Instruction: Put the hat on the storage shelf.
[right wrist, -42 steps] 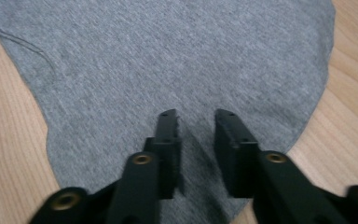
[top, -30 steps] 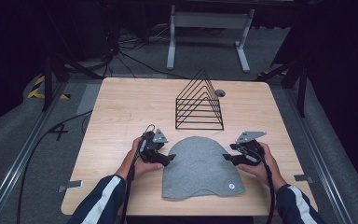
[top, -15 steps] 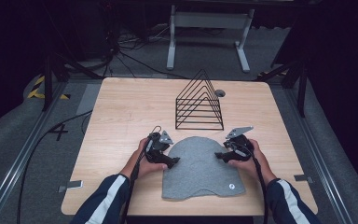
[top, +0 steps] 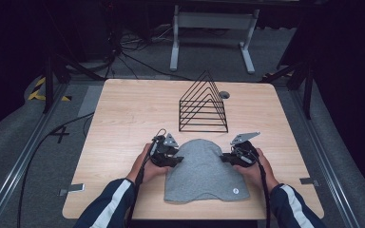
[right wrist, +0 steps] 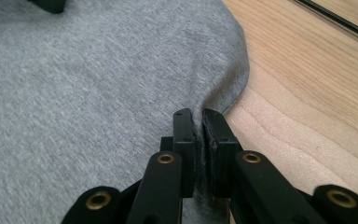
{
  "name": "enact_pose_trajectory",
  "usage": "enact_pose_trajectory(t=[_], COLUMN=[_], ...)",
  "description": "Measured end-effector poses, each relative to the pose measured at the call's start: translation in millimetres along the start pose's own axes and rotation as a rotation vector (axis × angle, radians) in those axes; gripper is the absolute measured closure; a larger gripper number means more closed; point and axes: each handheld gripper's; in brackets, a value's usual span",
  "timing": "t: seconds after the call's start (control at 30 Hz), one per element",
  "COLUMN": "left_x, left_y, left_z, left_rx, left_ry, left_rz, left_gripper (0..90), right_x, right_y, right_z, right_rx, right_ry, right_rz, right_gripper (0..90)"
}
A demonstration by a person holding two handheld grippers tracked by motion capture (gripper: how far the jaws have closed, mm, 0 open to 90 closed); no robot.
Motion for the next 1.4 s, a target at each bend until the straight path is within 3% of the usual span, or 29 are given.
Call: enact_pose_trajectory(t=[0.1,0.2,0.33,0.67,0.87,1.03,1.13,1.23,1.4], left_x=[-0.1,-0.2,3.7,15.9,27.2,38.0,52.5,61.3,84.9], left_y=[0.4,0.0,-2.9,-25.1,-42.5,-51.7,-64.4,-72.5,-97.6], left_z=[0.5,1.4,-1.6,-9.5,-12.5,-13.8,-14.3,-14.3,-15.3], left_rx=[-0.020,-0.036,-0.018,0.028,0.052,0.065,0.085,0.092,0.119], left_ry=[0.003,0.002,0.017,0.079,0.108,0.141,0.181,0.195,0.224], left_rz=[-0.007,-0.005,-0.004,-0.088,-0.154,-0.175,-0.196,-0.210,-0.248], left_gripper=[75.3,79.0,84.2,84.3,84.4,84.4,84.4,84.4,84.4], right_x=[-0.4,-0.5,0.2,4.1,10.5,16.2,20.3,24.1,43.0], right_y=[-1.5,-3.6,-12.0,-36.6,-54.2,-65.6,-71.9,-77.4,-102.1], right_z=[0.8,1.8,5.2,13.3,14.4,17.8,19.1,20.1,24.7], right_rx=[-0.010,-0.015,-0.034,-0.067,-0.072,-0.095,-0.102,-0.110,-0.132], right_ry=[-0.018,-0.027,-0.053,-0.110,-0.107,-0.130,-0.133,-0.141,-0.173], right_rz=[0.002,-0.007,-0.048,-0.146,-0.210,-0.235,-0.252,-0.263,-0.327], right_gripper=[85.1,85.1,85.0,85.3,85.3,85.3,85.3,85.3,85.3])
Point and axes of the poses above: each handheld gripper's, and its own axes: y roughly forward along the jaws, x roughly out of its top, z roughly to its left, and after that the axes turned 5 degrees about y, right-handed
